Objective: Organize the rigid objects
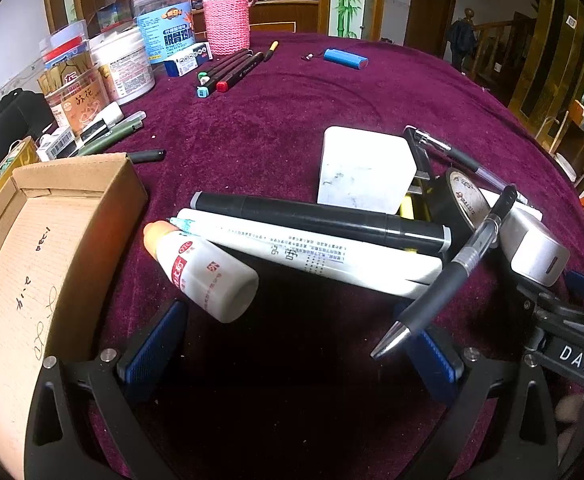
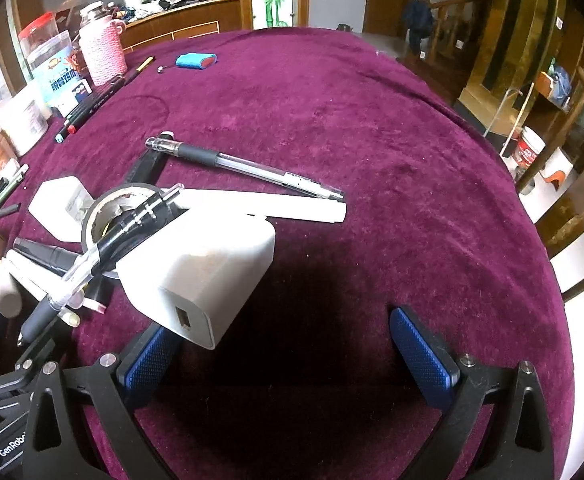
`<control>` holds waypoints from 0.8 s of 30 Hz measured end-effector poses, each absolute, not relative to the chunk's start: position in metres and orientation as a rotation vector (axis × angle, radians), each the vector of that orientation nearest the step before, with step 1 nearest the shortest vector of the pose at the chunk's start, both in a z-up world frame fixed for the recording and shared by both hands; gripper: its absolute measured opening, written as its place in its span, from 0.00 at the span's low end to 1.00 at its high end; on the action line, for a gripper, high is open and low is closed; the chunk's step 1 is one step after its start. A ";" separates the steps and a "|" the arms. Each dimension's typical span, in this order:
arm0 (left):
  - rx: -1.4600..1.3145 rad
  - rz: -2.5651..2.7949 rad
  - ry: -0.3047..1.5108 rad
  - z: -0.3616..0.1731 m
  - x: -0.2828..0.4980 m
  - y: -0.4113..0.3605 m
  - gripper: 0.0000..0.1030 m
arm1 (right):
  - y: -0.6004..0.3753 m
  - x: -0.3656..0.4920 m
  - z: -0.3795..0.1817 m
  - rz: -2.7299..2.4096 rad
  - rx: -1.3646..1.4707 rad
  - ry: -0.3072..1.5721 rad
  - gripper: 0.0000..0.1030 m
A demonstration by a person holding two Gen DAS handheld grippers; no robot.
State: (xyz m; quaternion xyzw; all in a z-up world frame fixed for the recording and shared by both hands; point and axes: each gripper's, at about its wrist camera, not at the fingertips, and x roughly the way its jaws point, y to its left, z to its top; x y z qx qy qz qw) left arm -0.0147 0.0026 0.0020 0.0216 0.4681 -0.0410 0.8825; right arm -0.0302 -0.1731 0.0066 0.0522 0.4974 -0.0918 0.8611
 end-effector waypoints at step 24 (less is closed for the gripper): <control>0.107 -0.184 1.019 0.004 -0.034 0.008 1.00 | -0.171 -0.030 0.007 -0.167 0.067 1.043 0.99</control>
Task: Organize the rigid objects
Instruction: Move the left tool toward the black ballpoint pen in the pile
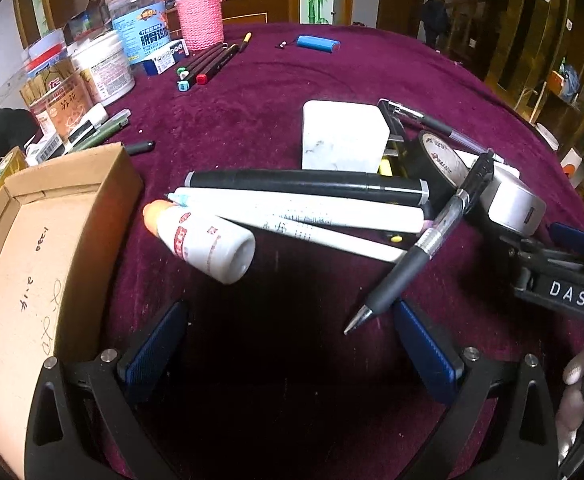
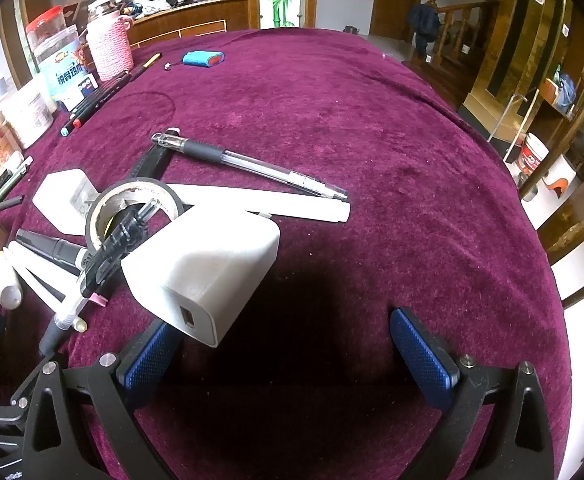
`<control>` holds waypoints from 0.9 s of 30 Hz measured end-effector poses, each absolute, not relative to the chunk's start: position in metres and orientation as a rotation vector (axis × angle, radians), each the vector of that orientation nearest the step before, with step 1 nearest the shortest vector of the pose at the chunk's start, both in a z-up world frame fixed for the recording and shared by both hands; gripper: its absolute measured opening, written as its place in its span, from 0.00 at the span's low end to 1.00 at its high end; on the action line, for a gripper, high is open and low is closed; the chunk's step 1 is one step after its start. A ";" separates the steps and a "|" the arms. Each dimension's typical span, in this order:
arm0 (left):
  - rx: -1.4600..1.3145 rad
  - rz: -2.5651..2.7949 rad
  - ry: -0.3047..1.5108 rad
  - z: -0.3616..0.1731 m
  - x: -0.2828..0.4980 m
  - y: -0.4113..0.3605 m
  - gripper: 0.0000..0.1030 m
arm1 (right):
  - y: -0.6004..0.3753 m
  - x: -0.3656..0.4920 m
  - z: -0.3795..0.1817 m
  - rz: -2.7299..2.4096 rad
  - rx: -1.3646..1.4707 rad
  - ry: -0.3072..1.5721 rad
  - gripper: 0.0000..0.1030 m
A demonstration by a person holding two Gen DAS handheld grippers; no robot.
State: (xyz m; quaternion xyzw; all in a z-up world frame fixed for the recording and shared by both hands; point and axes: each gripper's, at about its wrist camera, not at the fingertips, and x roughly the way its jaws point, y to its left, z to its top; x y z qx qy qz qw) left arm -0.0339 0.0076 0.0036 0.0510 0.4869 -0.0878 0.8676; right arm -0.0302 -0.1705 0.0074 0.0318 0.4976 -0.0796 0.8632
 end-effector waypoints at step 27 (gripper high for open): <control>0.188 -0.468 0.941 0.037 -0.044 -0.037 0.87 | -0.224 -0.095 0.041 -0.129 0.294 0.789 0.99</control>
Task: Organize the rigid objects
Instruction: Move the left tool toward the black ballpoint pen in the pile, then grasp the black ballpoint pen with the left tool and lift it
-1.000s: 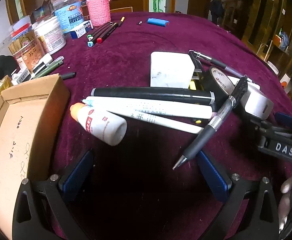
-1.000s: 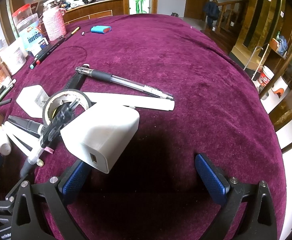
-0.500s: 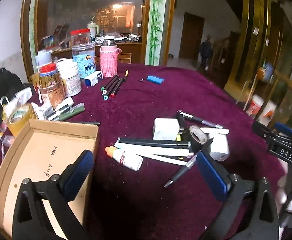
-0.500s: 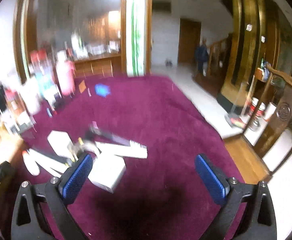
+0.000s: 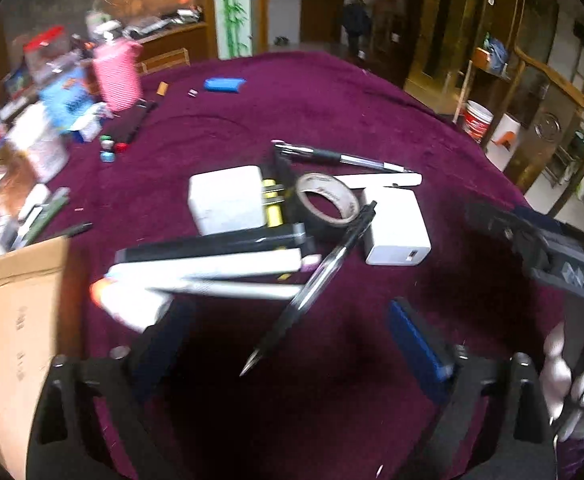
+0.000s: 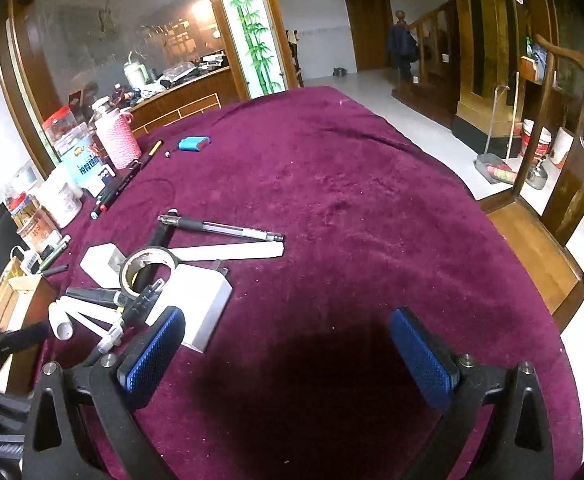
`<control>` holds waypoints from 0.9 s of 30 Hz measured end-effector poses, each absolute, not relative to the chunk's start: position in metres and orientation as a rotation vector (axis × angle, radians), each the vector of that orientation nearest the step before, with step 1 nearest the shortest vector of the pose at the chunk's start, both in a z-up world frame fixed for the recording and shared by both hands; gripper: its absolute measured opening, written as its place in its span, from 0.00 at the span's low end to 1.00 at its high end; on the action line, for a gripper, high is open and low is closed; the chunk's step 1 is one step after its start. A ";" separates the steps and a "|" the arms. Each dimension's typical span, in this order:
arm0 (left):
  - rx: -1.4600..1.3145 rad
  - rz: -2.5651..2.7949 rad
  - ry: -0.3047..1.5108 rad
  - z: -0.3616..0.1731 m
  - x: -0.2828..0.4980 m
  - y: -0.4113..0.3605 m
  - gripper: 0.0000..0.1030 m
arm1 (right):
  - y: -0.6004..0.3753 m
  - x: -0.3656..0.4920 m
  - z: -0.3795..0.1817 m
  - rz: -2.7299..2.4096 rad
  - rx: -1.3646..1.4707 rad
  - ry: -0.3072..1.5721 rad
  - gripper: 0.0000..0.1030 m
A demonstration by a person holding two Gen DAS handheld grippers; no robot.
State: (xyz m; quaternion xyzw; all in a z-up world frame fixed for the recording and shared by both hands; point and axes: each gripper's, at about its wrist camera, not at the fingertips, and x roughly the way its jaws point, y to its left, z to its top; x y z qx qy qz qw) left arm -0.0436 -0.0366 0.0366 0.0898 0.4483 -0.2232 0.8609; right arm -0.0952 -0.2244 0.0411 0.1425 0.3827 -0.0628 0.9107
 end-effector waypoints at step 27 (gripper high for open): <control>0.120 -0.493 0.942 0.046 -0.045 -0.021 0.10 | -0.226 -0.086 0.029 -0.157 0.317 0.870 0.99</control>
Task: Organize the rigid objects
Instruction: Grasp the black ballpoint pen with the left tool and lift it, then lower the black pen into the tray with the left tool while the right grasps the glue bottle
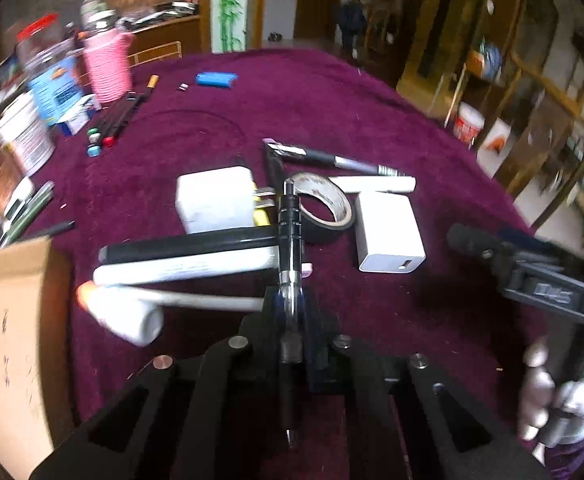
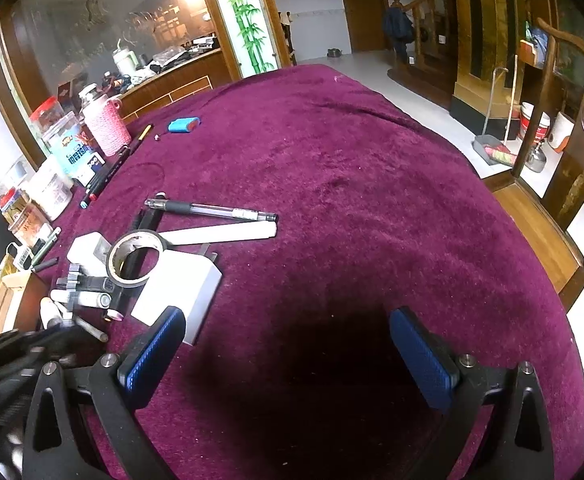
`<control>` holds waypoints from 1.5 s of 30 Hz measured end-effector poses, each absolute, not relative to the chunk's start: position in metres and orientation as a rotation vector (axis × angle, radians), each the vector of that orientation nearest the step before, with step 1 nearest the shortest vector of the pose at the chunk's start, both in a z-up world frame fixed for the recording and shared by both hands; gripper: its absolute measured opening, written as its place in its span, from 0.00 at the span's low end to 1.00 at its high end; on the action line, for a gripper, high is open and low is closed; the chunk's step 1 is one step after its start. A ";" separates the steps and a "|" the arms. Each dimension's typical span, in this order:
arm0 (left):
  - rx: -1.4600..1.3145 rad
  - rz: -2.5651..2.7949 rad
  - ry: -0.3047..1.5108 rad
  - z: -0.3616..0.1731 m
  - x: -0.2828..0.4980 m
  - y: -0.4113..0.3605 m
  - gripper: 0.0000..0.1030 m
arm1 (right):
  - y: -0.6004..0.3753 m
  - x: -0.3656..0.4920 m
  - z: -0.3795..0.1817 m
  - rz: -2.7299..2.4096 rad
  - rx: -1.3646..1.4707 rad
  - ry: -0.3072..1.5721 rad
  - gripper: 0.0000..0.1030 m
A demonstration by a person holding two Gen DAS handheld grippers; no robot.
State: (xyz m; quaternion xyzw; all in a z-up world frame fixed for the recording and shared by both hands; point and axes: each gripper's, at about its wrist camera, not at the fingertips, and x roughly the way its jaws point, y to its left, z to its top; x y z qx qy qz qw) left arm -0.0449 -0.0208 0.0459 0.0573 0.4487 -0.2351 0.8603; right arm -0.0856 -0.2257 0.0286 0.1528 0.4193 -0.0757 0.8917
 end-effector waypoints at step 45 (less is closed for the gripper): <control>-0.188 -0.249 1.083 0.043 -0.003 0.203 0.10 | 0.035 0.002 0.029 0.450 -0.133 1.072 0.30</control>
